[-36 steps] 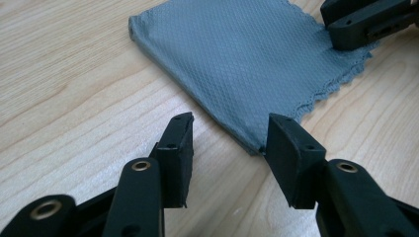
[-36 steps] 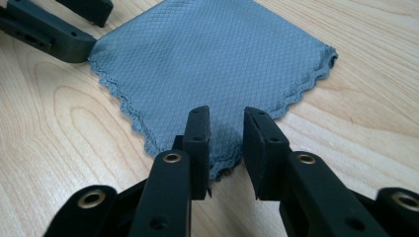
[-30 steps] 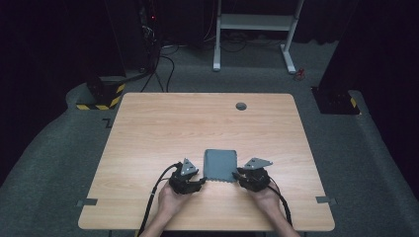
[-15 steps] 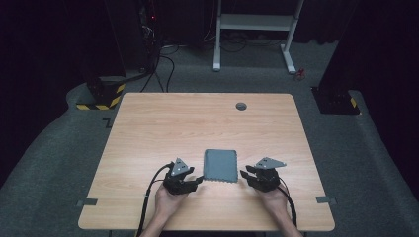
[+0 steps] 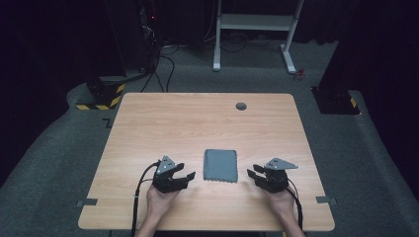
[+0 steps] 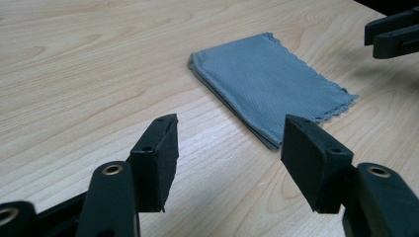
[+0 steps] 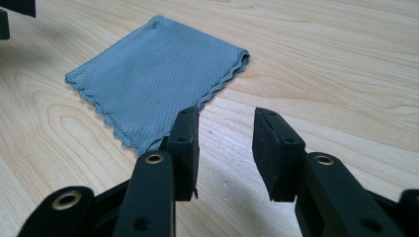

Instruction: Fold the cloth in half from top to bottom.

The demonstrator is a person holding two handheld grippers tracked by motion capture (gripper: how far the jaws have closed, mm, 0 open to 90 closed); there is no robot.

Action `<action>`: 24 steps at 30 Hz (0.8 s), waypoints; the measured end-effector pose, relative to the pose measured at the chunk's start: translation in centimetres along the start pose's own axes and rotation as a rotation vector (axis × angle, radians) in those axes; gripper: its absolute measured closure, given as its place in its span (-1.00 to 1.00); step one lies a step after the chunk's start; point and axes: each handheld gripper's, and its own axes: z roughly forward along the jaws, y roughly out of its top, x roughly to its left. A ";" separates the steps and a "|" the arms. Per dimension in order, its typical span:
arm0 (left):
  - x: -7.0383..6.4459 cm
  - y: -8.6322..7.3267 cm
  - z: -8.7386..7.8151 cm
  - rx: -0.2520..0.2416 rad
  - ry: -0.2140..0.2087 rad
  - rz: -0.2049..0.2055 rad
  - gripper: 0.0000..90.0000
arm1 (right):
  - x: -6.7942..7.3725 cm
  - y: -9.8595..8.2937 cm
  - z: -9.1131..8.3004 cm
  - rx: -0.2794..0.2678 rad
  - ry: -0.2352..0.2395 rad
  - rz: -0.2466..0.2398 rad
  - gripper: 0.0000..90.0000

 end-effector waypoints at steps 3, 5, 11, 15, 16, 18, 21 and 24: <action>0.4 -0.2 -0.4 -0.006 0.010 -0.015 -0.12 | -0.2 0.0 -0.3 -0.007 -0.003 0.006 0.38; 0.7 -0.4 -0.7 -0.009 0.014 -0.020 -0.13 | -0.3 -0.1 -0.5 -0.014 -0.006 0.007 0.37; 1.2 -0.7 -1.4 -0.027 0.034 -0.035 -0.14 | -0.6 -0.1 -1.2 -0.034 -0.012 0.019 0.35; 1.3 -1.0 -1.6 -0.024 0.042 -0.035 -0.14 | -0.8 -0.4 -1.6 -0.045 -0.015 0.043 0.34; 1.3 -1.1 -1.7 -0.023 0.044 -0.036 -0.14 | -1.0 -0.5 -1.7 -0.047 -0.016 0.041 0.34; 1.4 -1.2 -1.9 -0.021 0.049 -0.034 -0.14 | -1.1 -0.7 -1.8 -0.049 -0.020 0.048 0.34; 1.6 -1.4 -2.1 -0.026 0.061 -0.041 -0.14 | -1.4 -0.9 -2.0 -0.050 -0.027 0.050 0.33; 1.8 -1.7 -2.4 -0.026 0.068 -0.047 -0.14 | -1.5 -1.1 -2.3 -0.055 -0.031 0.056 0.33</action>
